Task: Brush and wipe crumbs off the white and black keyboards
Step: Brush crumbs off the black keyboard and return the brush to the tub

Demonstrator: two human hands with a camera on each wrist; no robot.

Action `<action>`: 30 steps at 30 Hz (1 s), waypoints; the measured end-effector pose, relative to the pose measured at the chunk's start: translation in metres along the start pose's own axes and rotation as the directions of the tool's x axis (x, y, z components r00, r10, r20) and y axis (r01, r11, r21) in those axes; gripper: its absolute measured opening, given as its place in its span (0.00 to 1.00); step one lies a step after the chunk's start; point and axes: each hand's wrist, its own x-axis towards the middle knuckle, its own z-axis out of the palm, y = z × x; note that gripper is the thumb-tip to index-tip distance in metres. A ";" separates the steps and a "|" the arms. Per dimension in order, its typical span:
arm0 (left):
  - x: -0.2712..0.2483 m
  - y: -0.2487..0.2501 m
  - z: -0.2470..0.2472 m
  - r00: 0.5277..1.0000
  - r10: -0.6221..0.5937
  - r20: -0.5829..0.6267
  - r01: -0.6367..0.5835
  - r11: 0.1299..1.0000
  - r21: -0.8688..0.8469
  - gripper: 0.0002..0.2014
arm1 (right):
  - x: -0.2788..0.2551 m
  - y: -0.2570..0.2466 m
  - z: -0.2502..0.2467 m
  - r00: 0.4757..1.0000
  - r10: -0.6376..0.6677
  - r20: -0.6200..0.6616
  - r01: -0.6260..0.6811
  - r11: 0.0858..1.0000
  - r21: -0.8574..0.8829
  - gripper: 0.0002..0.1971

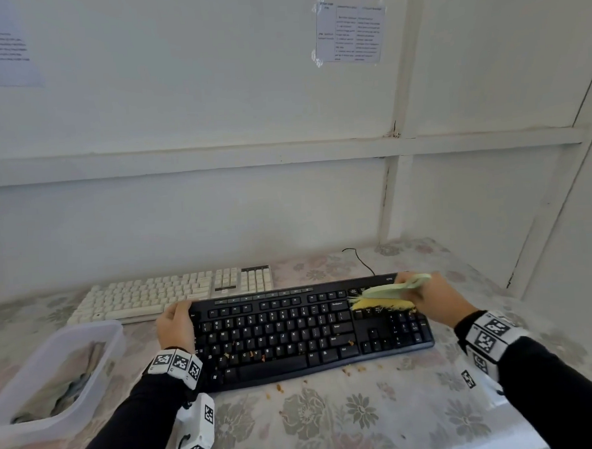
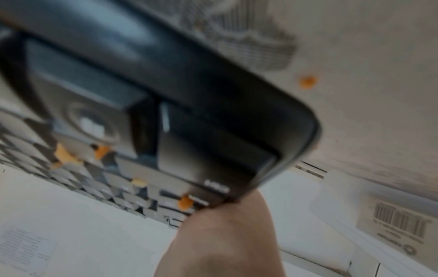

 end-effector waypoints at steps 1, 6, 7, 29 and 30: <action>0.000 -0.001 0.000 1.000 -0.002 -0.002 0.002 1.000 0.003 0.12 | -0.002 0.006 -0.003 1.000 0.021 -0.015 -0.020 1.000 0.003 0.16; 0.000 0.000 0.001 1.000 0.017 -0.003 -0.017 1.000 0.001 0.13 | -0.009 0.032 -0.012 0.990 0.138 -0.015 -0.139 0.988 -0.069 0.13; 0.001 -0.001 0.001 1.000 0.016 -0.005 -0.016 1.000 0.002 0.13 | -0.010 0.035 -0.013 0.985 0.172 -0.019 -0.173 0.982 -0.074 0.11; 0.008 -0.009 0.002 0.999 0.042 -0.023 -0.041 0.999 0.027 0.13 | -0.057 -0.004 0.033 0.967 0.249 -0.047 -0.223 0.924 0.311 0.23; 0.009 -0.010 0.002 0.999 0.046 -0.025 -0.045 0.998 0.033 0.13 | -0.059 -0.004 0.030 0.967 0.254 -0.030 -0.233 0.924 0.302 0.22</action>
